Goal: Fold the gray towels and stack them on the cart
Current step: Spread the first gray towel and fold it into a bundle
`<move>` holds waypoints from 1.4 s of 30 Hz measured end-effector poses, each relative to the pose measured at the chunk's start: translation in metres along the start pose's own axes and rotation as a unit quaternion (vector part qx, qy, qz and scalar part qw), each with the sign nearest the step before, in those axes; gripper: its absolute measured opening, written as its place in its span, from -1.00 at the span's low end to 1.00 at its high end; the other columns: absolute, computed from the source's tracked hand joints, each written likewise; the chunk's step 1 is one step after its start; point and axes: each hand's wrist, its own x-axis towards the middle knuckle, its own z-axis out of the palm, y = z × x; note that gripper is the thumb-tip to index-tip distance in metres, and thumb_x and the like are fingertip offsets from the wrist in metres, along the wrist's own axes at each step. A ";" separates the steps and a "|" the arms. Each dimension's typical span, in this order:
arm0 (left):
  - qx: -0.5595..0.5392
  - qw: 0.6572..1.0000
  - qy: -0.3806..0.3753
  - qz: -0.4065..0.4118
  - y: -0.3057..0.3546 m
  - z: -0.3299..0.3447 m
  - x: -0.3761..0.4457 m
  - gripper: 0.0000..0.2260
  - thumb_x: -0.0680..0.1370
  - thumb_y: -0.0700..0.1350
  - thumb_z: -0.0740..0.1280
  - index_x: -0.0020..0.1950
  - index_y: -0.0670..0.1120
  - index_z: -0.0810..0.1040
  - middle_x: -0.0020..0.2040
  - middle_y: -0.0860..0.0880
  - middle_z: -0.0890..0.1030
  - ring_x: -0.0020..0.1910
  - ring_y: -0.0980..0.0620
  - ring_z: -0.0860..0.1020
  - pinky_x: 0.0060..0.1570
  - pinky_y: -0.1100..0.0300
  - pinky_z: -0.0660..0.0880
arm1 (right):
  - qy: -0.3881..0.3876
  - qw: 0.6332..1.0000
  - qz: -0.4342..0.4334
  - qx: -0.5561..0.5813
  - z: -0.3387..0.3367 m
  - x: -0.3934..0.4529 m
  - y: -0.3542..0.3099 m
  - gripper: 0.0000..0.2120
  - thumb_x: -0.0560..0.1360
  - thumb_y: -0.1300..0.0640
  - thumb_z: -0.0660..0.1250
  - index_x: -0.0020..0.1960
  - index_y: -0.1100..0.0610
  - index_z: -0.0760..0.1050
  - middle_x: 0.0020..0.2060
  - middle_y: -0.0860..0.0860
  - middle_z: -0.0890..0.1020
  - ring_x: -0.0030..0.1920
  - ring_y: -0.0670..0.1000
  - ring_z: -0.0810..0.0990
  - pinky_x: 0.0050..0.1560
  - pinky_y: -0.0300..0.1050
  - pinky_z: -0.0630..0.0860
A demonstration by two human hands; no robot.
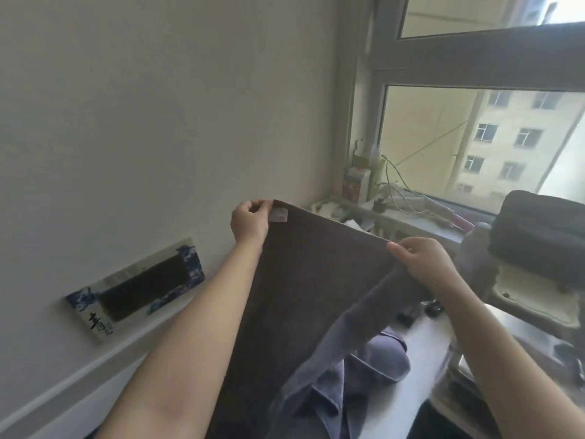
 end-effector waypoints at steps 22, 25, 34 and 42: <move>-0.242 0.960 0.087 -0.112 -0.053 -0.263 -0.083 -0.85 0.57 -0.16 0.29 -0.08 -0.23 0.56 -0.18 -0.14 0.63 -0.14 -0.10 0.57 -0.04 -0.04 0.53 | -0.442 0.867 -0.196 0.122 0.141 -0.167 -0.127 -0.80 0.51 0.01 0.32 -0.24 0.08 0.55 -0.36 0.02 0.58 -0.31 -0.10 0.51 -0.21 -0.20 0.45; -0.255 0.953 0.106 -0.125 -0.060 -0.349 -0.120 -0.81 0.57 -0.10 0.29 -0.22 -0.11 0.49 -0.41 0.02 0.58 -0.29 0.06 0.57 -0.09 0.10 0.54 | -0.470 0.849 -0.216 0.109 0.178 -0.240 -0.163 -0.78 0.50 -0.01 0.33 -0.30 0.00 0.50 -0.43 -0.09 0.55 -0.40 -0.17 0.47 -0.28 -0.27 0.40; -0.314 0.916 0.189 -0.166 -0.136 -0.556 -0.213 -0.72 0.54 -0.38 0.14 -0.28 -0.09 0.43 -0.31 -0.08 0.52 -0.24 -0.02 0.49 -0.25 0.21 0.50 | -0.587 0.774 -0.230 0.049 0.294 -0.441 -0.223 -0.74 0.52 -0.10 0.26 -0.13 0.08 0.54 -0.27 -0.09 0.61 -0.28 -0.17 0.55 -0.19 -0.34 0.47; -0.054 0.883 0.191 -0.426 -0.248 -0.630 -0.354 -0.81 0.63 -0.07 0.16 0.25 0.02 0.38 0.09 -0.03 0.45 0.09 -0.02 0.47 0.12 0.05 0.38 | -0.703 0.695 -0.154 -0.010 0.420 -0.539 -0.175 -0.74 0.58 0.27 0.17 0.24 0.23 0.47 -0.15 0.02 0.63 -0.23 -0.21 0.61 -0.10 -0.30 0.50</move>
